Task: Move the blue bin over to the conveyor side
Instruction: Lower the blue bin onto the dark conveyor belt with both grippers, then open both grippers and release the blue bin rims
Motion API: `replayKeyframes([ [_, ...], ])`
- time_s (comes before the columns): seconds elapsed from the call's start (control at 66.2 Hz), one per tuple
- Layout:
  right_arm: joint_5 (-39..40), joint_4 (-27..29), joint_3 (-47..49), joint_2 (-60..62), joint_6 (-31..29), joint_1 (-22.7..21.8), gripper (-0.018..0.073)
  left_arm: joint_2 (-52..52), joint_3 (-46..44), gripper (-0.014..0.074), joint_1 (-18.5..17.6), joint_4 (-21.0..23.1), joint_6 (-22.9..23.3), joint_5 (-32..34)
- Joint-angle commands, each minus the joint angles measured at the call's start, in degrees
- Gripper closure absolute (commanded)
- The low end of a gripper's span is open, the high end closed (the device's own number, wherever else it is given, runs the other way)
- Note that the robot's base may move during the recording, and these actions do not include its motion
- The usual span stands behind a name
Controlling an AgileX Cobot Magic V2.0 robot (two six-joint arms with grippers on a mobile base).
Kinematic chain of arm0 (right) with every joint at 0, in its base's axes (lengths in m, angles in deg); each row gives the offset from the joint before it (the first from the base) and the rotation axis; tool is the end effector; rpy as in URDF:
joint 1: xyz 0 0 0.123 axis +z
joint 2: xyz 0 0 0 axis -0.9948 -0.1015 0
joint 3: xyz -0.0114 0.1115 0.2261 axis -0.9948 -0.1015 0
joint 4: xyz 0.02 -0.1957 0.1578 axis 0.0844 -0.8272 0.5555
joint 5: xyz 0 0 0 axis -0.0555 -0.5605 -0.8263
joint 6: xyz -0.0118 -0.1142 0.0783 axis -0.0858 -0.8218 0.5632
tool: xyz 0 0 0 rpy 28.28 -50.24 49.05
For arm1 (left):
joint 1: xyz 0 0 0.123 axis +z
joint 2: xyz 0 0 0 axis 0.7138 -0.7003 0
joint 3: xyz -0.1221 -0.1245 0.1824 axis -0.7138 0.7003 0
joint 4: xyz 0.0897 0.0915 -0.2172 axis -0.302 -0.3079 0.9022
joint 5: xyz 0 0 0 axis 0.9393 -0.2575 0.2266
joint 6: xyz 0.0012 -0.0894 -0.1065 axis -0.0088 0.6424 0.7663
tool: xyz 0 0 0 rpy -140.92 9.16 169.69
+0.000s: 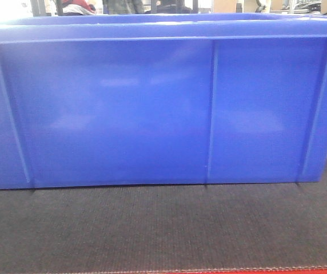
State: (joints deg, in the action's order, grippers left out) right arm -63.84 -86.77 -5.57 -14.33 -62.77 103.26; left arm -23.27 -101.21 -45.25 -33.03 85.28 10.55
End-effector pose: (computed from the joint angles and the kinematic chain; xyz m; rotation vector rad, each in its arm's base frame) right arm 0.2780 0.0896 0.3616 -0.2817 2.2585 0.1579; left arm 0.2632 0.0038 0.3572 -0.0295 2.2024 0.0155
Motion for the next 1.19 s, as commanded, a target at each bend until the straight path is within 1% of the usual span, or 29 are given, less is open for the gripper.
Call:
replayKeyframes([
  [0.0, 6.2, -1.5, -7.7, 5.9, -0.7, 0.0, 0.0636, 6.0, 7.2, 0.0619, -0.2, -0.4, -0.1, 5.6],
  [0.06, 9.6, -1.5, -13.3, 10.1, -0.7, 0.0, 0.0636, 10.1, 12.7, 0.0619, -0.2, -0.4, -0.1, 9.3],
  [0.196, 15.7, -1.6, -25.2, 19.2, -0.7, 0.0, 0.0636, 18.0, 23.8, 0.062, -0.2, -0.4, -0.1, 14.0],
  [0.332, 19.0, -1.9, -36.2, 29.0, -0.7, 0.0, 0.0636, 25.2, 32.8, 0.062, -2.2, -0.6, -1.0, 17.2],
  [0.363, 19.8, -1.9, -38.6, 31.0, -0.7, 0.0, 0.0636, 27.0, 34.4, 0.062, -3.0, -0.6, -1.6, 17.8],
  [0.468, 21.6, -1.9, -45.4, 39.1, -0.7, 0.0, 0.0636, 32.8, 37.8, 0.062, -5.2, -0.6, -1.6, 19.2],
  [0.559, 22.2, -1.9, -49.6, 46.8, -0.7, 0.0, 0.0636, 37.7, 39.3, 0.062, -5.7, -0.6, -1.6, 19.5],
  [0.71, 22.3, -1.9, -53.5, 59.7, -0.7, 0.0, 0.0636, 44.1, 40.2, 0.062, -5.7, -0.6, -1.6, 19.5],
  [0.846, 22.3, -2.0, -54.2, 69.0, -0.7, 0.0, 0.0636, 47.5, 41.0, 0.062, -5.7, -0.6, -1.6, 19.0],
  [1.179, 23.3, -2.3, -53.9, 69.1, -0.7, 0.0, 0.0636, 48.5, 41.2, 0.062, -5.7, -0.6, -1.6, 19.1],
])
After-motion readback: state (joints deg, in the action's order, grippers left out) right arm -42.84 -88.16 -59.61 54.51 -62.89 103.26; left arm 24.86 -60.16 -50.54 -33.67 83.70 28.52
